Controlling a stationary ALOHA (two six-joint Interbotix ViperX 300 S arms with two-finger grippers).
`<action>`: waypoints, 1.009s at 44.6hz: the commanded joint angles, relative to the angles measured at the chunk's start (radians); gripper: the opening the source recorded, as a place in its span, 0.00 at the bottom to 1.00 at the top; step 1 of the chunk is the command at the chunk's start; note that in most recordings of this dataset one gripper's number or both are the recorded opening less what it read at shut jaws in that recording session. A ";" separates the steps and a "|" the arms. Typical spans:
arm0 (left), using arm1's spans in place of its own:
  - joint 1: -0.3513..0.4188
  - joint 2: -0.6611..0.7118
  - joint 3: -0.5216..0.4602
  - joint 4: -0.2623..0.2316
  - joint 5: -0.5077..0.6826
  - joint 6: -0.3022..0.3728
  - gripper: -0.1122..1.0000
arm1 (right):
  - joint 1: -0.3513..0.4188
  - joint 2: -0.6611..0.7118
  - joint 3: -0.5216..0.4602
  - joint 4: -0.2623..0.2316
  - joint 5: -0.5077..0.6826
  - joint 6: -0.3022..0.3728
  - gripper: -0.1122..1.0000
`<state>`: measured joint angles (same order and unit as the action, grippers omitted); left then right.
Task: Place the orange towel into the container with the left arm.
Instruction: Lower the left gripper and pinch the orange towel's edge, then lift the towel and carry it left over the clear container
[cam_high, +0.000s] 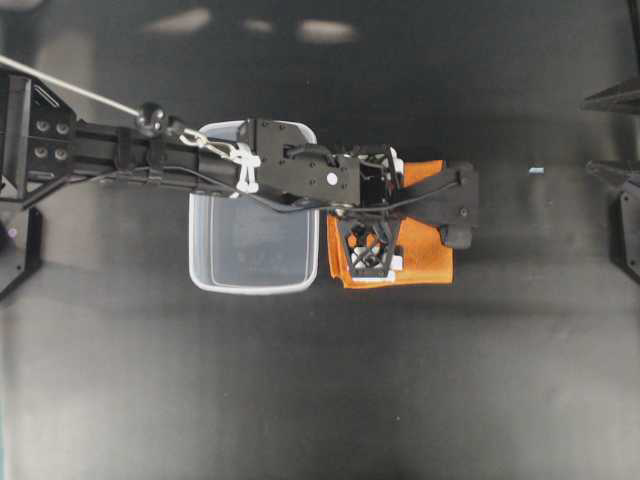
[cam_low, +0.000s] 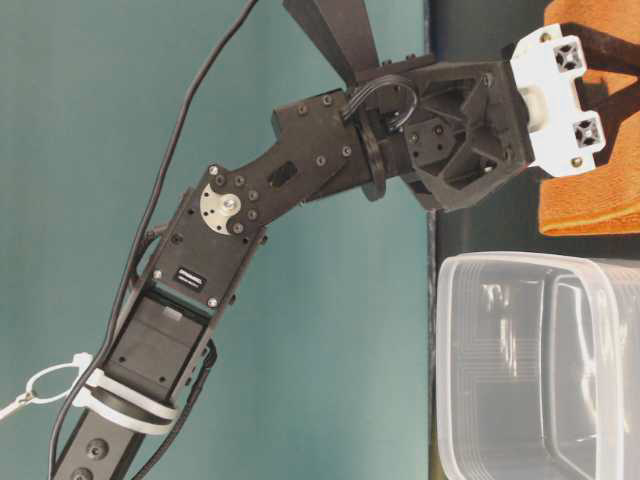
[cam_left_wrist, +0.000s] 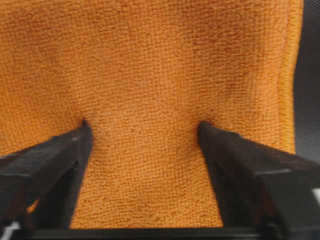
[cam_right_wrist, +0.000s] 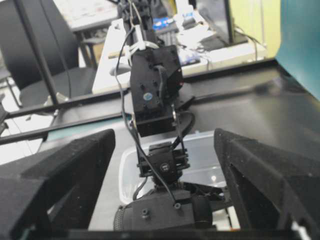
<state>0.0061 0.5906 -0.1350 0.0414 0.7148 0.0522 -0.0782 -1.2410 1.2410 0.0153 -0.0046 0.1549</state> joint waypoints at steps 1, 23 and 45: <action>-0.009 0.003 0.003 0.003 0.002 -0.002 0.75 | -0.002 0.005 -0.008 0.003 -0.009 0.000 0.80; -0.023 -0.164 -0.051 0.003 0.008 0.038 0.16 | -0.003 -0.029 -0.006 0.003 -0.008 -0.005 0.80; 0.000 -0.658 0.334 0.005 0.017 0.028 0.16 | -0.003 -0.029 0.000 0.003 -0.014 0.000 0.80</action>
<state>-0.0061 0.0291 0.1089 0.0414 0.7348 0.0905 -0.0798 -1.2778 1.2471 0.0153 -0.0077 0.1534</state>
